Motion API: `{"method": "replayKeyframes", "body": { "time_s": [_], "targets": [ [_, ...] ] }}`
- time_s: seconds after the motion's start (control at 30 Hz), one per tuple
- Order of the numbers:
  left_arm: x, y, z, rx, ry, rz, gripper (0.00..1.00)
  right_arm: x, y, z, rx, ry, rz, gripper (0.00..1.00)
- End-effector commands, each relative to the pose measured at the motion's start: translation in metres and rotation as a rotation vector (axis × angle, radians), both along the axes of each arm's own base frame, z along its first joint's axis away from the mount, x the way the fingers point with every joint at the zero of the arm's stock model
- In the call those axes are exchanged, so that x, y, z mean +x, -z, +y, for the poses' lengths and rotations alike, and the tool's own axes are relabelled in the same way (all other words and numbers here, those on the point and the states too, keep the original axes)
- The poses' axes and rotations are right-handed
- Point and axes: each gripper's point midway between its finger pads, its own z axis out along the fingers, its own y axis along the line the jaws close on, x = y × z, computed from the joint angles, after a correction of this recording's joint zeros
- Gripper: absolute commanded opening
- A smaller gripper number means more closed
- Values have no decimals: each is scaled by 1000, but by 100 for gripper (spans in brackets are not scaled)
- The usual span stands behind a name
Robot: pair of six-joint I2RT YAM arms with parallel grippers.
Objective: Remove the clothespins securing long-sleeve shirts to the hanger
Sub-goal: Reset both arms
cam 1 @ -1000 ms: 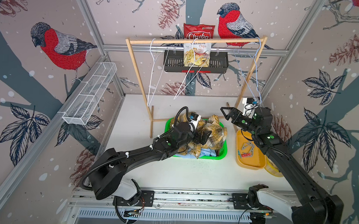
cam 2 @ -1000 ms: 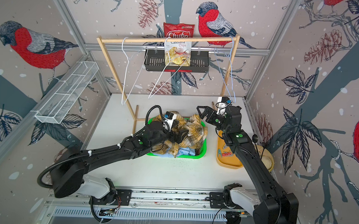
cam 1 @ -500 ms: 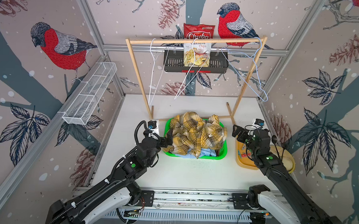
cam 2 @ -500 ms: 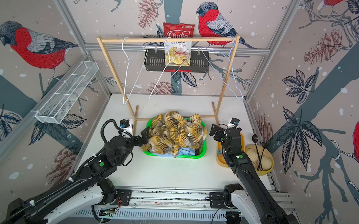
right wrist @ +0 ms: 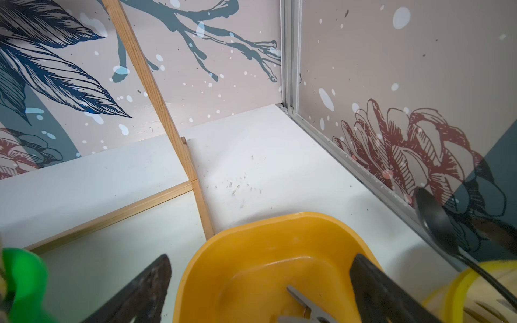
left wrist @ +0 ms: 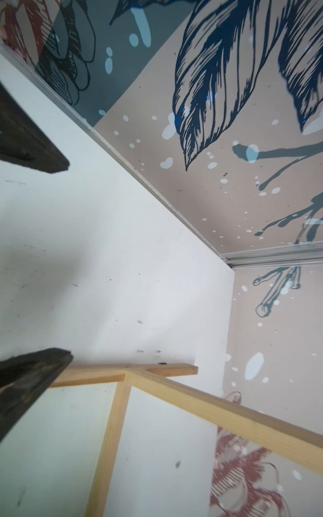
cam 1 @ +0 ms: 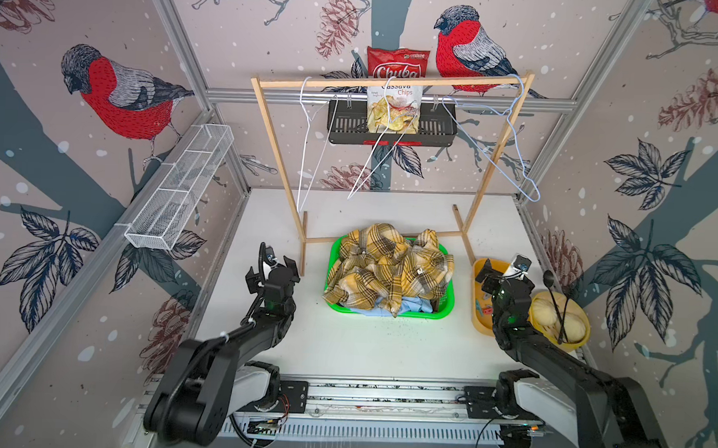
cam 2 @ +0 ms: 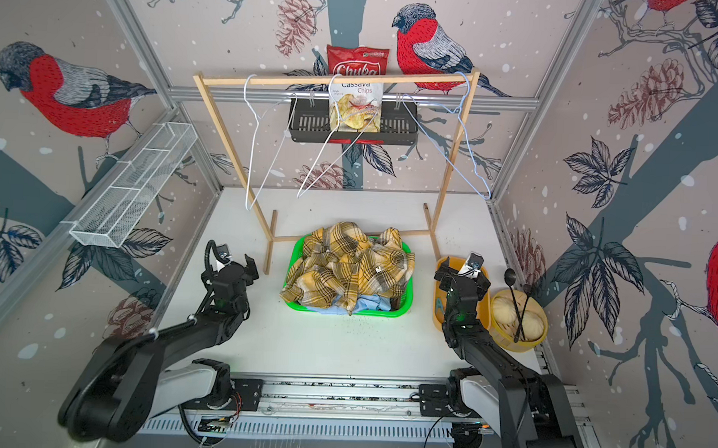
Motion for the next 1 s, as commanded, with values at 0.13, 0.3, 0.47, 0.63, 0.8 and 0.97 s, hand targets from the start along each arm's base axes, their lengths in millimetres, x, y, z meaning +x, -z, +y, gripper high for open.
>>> {"method": "replayKeyframes", "body": {
  "time_s": [0.13,0.3,0.47,0.63,0.8,0.97],
  "targets": [
    [35,-23,-10,-10,122,-173,96,11,-24,-10,-19,-62,-200,100],
    [34,-18,-10,-36,170,-217,96,23,-1,-3,-4,-140,-146,100],
    [35,-14,-11,-43,173,-177,98,37,8,0,-6,-155,-88,100],
    [35,-15,-12,-32,170,-180,98,44,10,-5,-5,-123,-71,100],
    [34,-15,-14,-22,166,-177,98,44,11,-4,-15,-114,-64,100],
    [39,-13,-13,-44,188,-171,98,45,10,-4,-16,-114,-66,100]
  ]
}}
